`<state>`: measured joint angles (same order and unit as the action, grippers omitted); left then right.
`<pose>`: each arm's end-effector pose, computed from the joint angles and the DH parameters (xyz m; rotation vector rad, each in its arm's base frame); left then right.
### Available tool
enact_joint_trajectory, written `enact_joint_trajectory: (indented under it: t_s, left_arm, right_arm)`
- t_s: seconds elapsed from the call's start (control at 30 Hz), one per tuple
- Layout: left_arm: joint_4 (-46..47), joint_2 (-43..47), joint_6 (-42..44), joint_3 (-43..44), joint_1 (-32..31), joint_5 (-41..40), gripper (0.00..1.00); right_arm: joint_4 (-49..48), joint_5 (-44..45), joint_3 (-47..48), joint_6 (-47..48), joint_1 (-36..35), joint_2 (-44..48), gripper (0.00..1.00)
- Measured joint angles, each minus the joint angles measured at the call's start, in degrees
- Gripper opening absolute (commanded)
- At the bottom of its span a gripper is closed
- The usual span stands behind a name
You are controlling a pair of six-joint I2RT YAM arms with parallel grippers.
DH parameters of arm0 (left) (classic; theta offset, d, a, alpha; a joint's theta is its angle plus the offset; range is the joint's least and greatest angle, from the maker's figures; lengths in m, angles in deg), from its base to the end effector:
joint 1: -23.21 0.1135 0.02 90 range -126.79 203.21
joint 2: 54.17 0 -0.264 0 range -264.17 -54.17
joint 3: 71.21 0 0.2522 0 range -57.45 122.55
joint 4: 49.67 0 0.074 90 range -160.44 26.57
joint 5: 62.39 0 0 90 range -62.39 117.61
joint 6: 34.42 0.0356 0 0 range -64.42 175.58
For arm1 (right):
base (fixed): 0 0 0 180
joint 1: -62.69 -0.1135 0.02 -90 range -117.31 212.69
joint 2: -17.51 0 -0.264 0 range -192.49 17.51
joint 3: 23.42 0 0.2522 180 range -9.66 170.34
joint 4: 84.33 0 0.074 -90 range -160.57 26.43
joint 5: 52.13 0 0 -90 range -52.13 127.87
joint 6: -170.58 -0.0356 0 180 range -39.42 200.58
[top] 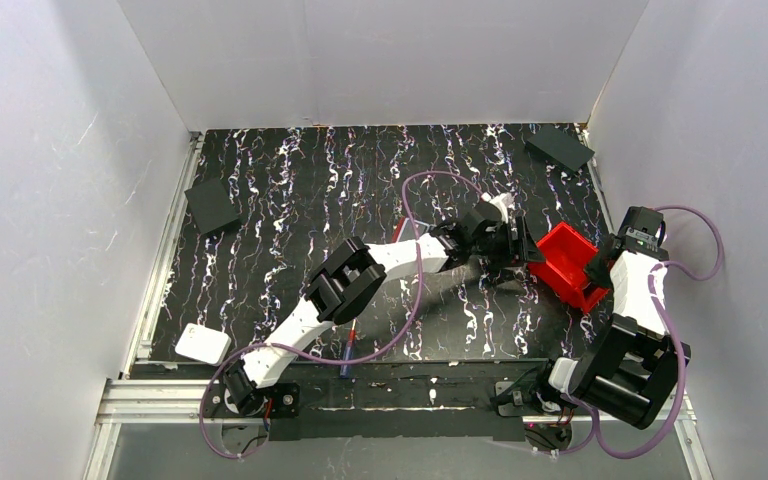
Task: Put the credit cards into the card holder
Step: Pick up the credit card from the storage box.
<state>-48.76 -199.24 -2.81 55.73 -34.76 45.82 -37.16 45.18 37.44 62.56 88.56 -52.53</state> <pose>0.2977 -0.4968 0.1543 0.2542 2.2221 -1.5786 0.2135 -0.1085 0.2304 1.0010 2.3524 -0.2158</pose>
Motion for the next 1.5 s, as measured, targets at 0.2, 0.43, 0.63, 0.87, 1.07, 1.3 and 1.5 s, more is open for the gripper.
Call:
enact_joint_trajectory:
  t_s: [0.2, 0.43, 0.63, 0.87, 1.07, 1.3, 1.5]
  left_arm:
    - [1.22, -0.02, -0.37, 2.56, 0.02, -1.77, 0.59]
    - [1.62, -0.04, -3.8, 4.55, 0.0, -2.91, 0.52]
    - [1.64, -0.59, -5.81, 4.98, 0.04, -3.15, 0.42]
    - [1.51, -1.86, -7.91, 4.98, 0.39, -3.26, 0.3]
    - [1.55, -1.92, -8.7, 4.98, 0.98, -3.17, 0.04]
    - [3.52, -2.47, -7.93, 5.31, 1.6, -1.22, 0.0]
    - [7.54, -2.29, -6.6, 2.34, 3.23, -0.68, 0.0]
  right_arm:
    - [0.0, -0.02, 0.0, 0.0, 0.0, -0.02, 0.09]
    - [0.02, -0.07, 0.0, 0.0, 0.0, -0.02, 0.08]
    - [0.04, -0.17, 0.0, 0.0, 0.0, -0.02, 0.08]
    - [0.17, -0.15, 0.0, 0.02, 0.0, -0.02, 0.07]
    - [0.2, -0.15, 0.0, 0.02, 0.0, -0.02, 0.07]
    - [-0.02, -0.44, 0.0, 0.0, 0.0, -0.02, 0.07]
    - [-0.42, -2.16, 0.0, -0.26, -0.02, -0.09, 0.08]
